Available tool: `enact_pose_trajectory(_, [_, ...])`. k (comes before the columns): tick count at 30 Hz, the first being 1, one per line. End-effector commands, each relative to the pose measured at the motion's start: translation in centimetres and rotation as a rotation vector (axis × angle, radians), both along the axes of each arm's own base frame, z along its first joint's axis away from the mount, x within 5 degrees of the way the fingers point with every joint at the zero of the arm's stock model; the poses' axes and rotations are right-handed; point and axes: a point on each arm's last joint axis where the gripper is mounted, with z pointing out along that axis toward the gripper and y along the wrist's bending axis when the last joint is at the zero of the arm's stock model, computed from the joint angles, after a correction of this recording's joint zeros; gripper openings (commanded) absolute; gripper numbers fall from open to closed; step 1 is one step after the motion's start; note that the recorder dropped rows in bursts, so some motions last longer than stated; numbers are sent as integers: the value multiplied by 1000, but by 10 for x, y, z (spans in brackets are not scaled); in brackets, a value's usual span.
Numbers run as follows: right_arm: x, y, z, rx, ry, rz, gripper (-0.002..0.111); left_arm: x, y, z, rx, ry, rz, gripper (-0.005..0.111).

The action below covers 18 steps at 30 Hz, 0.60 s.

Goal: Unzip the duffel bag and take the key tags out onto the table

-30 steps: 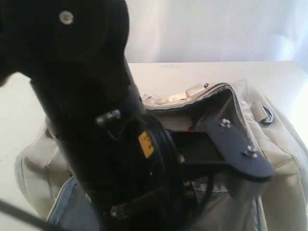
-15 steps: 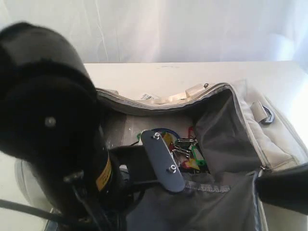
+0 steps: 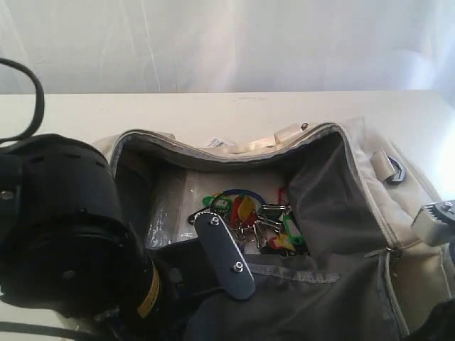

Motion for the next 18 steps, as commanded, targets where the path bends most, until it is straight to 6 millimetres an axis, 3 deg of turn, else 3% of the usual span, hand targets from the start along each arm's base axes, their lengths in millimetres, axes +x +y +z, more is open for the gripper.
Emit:
enact_pose_trajectory(1, [10, -4, -6, -35, -7, -40, 0, -2, 1, 0, 0, -1, 10, 74])
enact_pose_trajectory(4, [14, -5, -4, -48, -44, -38, 0, 0, 2, 5, 19, -18, 3, 74])
enact_pose_trajectory(7, [17, -4, 13, -46, -81, -9, 0, 2, 5, 28, 52, -40, 3, 74])
enact_pose_trajectory(14, [12, -4, 96, -51, -409, 3, 0, 13, 37, 126, 67, -331, 138, 74])
enact_pose_trajectory(18, [-4, -4, 123, -55, -588, -24, 0, 15, 48, 161, -34, -348, 219, 71])
